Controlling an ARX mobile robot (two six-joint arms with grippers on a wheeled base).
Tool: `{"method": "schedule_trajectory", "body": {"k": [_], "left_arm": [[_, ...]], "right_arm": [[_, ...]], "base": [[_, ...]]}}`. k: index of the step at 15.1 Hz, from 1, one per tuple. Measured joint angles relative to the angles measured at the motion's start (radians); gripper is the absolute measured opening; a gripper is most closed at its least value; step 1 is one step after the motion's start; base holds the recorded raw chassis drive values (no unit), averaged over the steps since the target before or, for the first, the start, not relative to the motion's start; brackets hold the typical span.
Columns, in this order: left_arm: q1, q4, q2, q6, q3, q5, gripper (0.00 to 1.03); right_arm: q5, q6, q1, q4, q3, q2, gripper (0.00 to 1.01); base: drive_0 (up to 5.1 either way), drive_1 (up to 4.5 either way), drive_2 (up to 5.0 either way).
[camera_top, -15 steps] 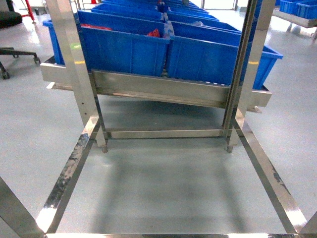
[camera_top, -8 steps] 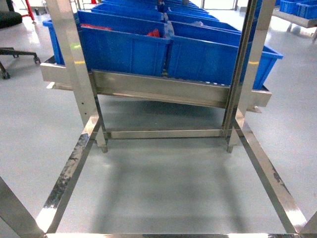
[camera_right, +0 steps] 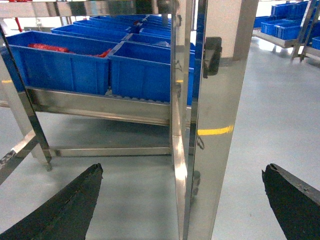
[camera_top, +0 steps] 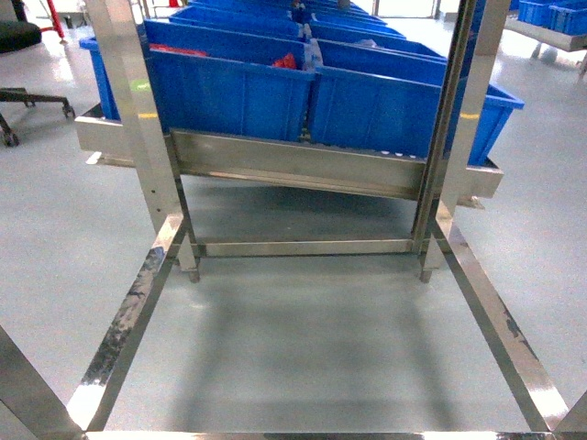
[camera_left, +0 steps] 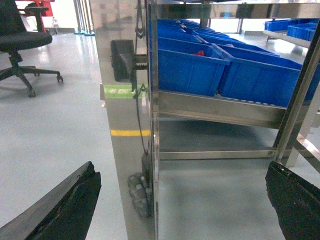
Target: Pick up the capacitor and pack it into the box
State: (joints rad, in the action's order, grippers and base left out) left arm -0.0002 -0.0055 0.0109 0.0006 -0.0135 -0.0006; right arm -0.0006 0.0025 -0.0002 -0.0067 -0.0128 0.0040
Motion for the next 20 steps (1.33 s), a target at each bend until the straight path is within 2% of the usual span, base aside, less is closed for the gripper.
{"method": "schedule_trajectory", "body": {"k": [20], "left_arm": [[0.000, 0.001, 0.000, 0.000, 0.000, 0.000, 0.98]], "right_arm": [[0.000, -0.002, 0.000, 0.002, 0.000, 0.000, 0.98]], "base": [[0.0, 0.00, 0.0]]}}
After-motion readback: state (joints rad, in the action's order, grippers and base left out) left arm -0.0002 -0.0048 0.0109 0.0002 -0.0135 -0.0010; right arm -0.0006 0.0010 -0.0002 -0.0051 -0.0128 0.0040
